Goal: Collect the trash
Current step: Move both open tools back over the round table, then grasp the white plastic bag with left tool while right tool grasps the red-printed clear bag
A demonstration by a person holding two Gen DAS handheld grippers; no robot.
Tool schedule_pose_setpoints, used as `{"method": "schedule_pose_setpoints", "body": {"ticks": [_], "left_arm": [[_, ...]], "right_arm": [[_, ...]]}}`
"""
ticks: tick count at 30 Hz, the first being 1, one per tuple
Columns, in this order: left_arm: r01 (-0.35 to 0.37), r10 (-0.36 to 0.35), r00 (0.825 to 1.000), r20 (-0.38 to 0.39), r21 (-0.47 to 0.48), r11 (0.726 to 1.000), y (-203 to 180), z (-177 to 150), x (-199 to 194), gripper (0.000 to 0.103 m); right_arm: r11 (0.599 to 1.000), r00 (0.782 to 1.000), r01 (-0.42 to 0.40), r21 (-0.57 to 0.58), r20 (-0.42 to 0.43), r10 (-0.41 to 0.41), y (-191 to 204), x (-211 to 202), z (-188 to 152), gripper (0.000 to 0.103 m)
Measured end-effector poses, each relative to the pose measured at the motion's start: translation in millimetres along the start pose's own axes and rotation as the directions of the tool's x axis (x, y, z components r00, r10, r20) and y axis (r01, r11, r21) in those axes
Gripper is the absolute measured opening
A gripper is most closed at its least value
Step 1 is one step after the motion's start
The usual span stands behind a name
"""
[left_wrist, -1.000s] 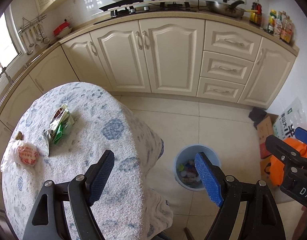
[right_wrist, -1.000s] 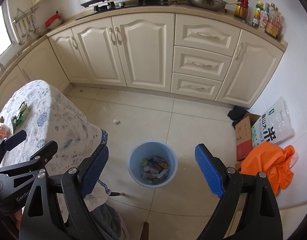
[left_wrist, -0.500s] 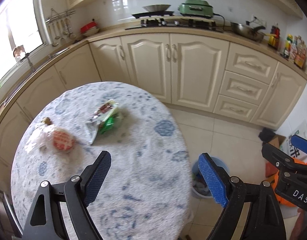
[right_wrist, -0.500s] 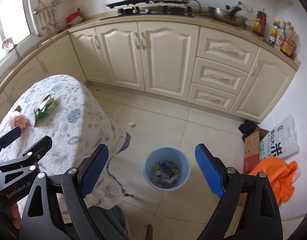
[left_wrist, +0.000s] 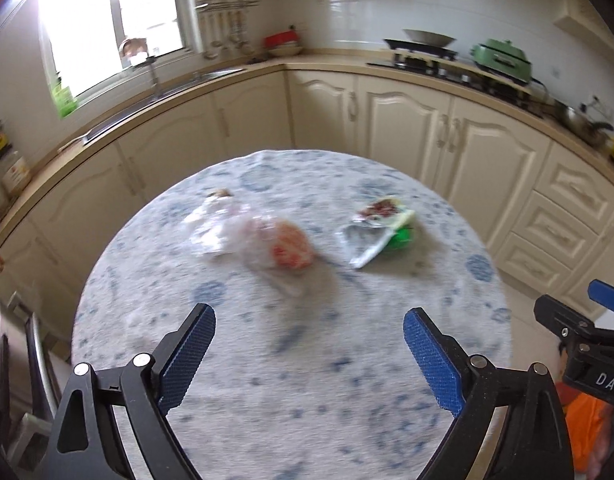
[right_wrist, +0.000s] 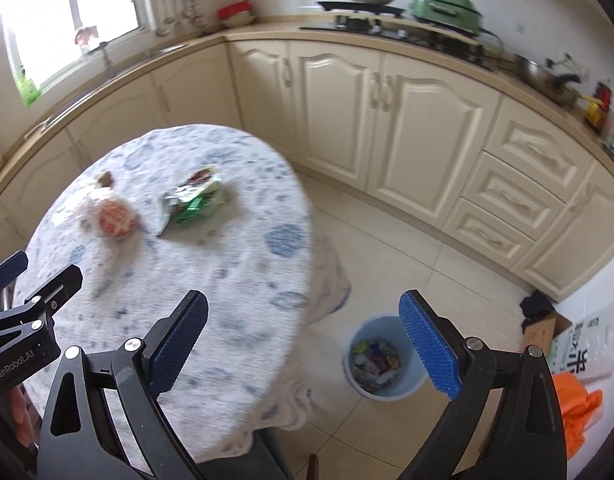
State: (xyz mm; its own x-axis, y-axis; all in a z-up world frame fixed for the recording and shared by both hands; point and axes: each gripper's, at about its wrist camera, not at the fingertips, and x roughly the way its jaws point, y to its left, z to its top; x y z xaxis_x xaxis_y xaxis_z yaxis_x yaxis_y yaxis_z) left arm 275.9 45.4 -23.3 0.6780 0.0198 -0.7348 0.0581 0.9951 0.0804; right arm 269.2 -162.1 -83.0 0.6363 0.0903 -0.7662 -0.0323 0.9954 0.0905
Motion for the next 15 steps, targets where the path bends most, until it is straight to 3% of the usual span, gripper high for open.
{"method": "schedule_pose_setpoints", "body": {"ticks": [10,15], "left_arm": [[-0.123,0.119,0.992,-0.032,-0.175,0.977,91,3,-6,0.097],[-0.141,0.131,0.990,-0.059,-0.229,0.963,124,5,3,0.097]], "right_arm": [[0.975,0.995,-0.098,-0.201,-0.044,0.091,101,27,34,0.101],[0.950,0.991,-0.123,-0.288,-0.084,0.103,149,49,45,0.101]]}}
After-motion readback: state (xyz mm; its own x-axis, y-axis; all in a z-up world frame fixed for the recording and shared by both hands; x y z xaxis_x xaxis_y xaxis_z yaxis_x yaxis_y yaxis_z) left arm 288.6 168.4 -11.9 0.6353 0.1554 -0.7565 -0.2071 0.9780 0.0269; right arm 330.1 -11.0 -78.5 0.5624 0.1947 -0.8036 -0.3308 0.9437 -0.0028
